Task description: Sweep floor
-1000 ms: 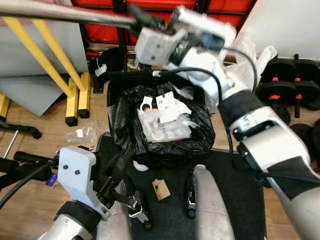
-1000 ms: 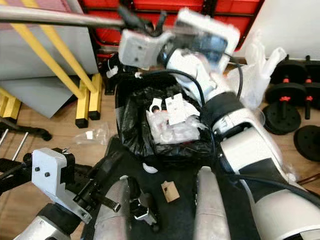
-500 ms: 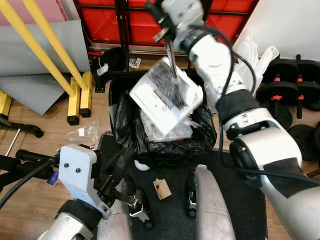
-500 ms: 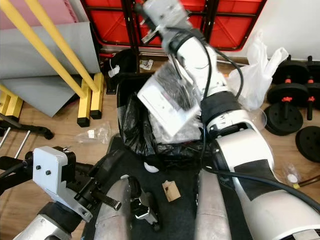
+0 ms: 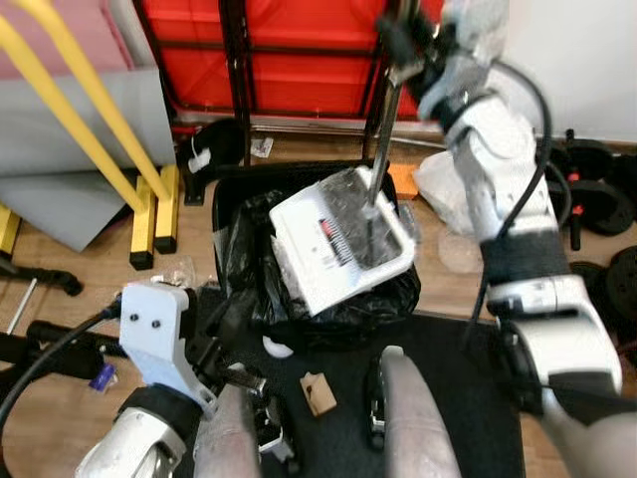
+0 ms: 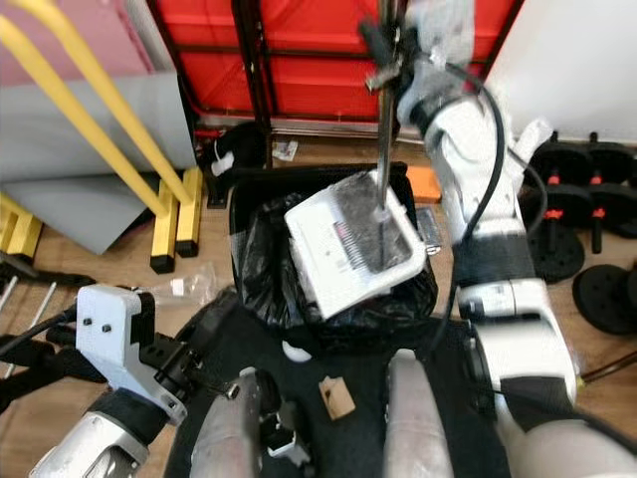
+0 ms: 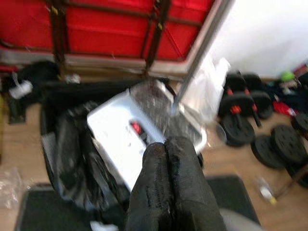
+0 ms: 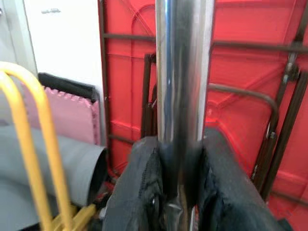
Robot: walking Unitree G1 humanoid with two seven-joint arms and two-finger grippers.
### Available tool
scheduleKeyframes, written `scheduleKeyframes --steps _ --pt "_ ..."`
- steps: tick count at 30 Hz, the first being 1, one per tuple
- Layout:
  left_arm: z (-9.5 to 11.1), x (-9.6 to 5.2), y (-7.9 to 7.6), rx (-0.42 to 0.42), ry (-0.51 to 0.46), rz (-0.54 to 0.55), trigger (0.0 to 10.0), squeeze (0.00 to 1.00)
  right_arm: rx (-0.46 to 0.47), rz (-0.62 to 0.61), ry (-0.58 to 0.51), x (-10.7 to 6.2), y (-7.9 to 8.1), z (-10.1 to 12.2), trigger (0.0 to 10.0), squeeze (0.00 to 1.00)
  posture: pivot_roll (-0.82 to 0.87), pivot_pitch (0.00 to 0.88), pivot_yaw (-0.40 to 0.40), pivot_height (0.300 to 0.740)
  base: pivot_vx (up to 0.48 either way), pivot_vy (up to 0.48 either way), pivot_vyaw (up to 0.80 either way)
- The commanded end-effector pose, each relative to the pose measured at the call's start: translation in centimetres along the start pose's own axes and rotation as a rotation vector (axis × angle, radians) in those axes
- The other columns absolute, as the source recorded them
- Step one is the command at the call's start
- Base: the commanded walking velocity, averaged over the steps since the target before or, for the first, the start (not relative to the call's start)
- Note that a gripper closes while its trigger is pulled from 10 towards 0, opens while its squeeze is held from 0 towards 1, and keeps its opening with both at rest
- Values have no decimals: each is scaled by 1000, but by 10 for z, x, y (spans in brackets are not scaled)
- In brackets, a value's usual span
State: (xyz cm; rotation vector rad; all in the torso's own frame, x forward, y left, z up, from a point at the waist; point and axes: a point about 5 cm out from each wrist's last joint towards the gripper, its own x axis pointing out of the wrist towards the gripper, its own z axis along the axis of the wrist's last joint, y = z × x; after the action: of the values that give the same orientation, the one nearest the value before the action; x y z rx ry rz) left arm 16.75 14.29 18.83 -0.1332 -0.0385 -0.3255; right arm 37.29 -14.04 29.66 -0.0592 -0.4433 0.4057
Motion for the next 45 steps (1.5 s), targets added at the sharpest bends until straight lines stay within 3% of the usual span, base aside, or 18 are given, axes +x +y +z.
scheduleKeyframes --steps 1,2,10,13,14,15,17,18,21,22,23,24,32,45 --pt "-4 0 4 -1 13 41 10000 0 9 19 -57 -5 6 14 10000 0 -54 137 -43 695 0 0 0" --pt "-5 1 7 0 11 57 10000 0 9 18 -32 -13 8 6 10000 0 -58 124 -39 700 0 0 0" --pt "-7 5 12 8 8 94 10000 0 9 19 25 -30 13 -7 10000 0 -58 105 -31 715 0 0 0" --pt "-10 5 18 32 19 177 10000 0 -4 30 110 -58 22 -25 10000 0 -58 88 -20 725 0 0 0" --pt "-10 5 18 32 19 177 10000 0 -4 30 110 -58 22 -25 10000 0 -58 88 -20 725 0 0 0" --pt "-13 4 21 39 35 225 10000 0 -13 30 147 -71 27 -32 10000 0 -61 77 -12 730 0 0 0" --pt "-13 4 21 39 35 225 10000 0 -13 30 147 -71 27 -32 10000 0 -61 77 -12 730 0 0 0" --pt "-16 4 21 65 55 247 10000 0 -19 25 173 -82 30 -39 10000 0 -61 73 -9 735 0 0 0" --pt "-19 5 20 105 74 247 10000 0 -36 24 203 -93 32 -47 10000 0 -61 64 -6 740 0 0 0" --pt "-23 6 18 138 92 240 10000 0 -70 39 241 -106 33 -58 10000 0 -56 61 -3 740 0 0 0" --pt "-23 6 18 138 92 240 10000 0 -70 39 241 -106 33 -58 10000 0 -56 61 -3 740 0 0 0" --pt "-26 6 17 156 104 235 10000 0 -92 54 278 -118 35 -67 10000 0 -58 56 -1 740 0 0 0" --pt "-29 7 18 164 107 243 10000 0 -108 69 324 -133 37 -78 10000 0 -63 47 6 740 0 0 0" --pt "-34 9 16 140 74 251 10000 0 -79 -49 363 -146 35 -82 10000 0 -74 26 6 740 0 0 0"
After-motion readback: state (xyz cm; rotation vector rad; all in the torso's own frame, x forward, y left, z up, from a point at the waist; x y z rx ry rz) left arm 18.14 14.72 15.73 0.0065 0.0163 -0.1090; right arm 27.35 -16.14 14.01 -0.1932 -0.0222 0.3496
